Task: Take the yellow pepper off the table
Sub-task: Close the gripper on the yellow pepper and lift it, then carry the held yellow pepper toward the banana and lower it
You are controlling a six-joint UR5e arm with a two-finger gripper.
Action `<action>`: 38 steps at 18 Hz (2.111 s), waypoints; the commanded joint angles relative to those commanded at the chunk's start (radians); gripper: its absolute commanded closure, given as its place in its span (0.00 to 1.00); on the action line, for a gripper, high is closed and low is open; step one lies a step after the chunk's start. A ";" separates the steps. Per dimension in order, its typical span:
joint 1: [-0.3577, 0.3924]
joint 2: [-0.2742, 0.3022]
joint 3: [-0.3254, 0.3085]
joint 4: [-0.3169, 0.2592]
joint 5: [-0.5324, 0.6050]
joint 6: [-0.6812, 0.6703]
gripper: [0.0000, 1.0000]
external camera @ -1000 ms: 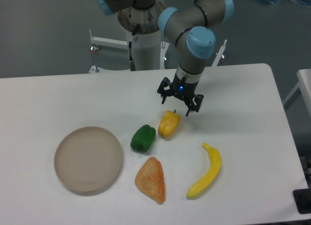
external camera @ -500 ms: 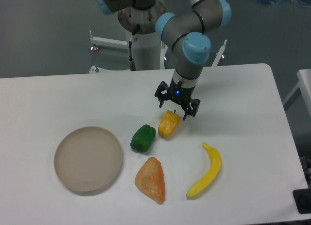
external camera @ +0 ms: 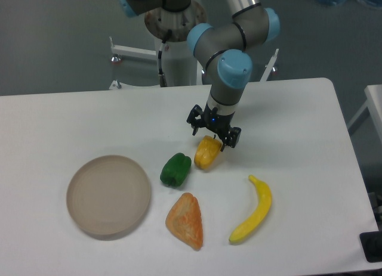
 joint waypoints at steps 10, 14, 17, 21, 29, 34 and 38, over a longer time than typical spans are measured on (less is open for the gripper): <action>0.008 0.000 0.032 -0.002 -0.003 0.020 0.55; 0.017 0.009 0.083 -0.012 -0.005 0.021 0.55; 0.031 0.008 0.136 -0.018 -0.002 0.044 0.55; 0.043 -0.032 0.256 -0.067 0.003 0.095 0.55; 0.061 -0.170 0.463 -0.120 0.081 0.164 0.55; 0.063 -0.201 0.517 -0.132 0.083 0.176 0.55; 0.063 -0.199 0.517 -0.132 0.083 0.175 0.55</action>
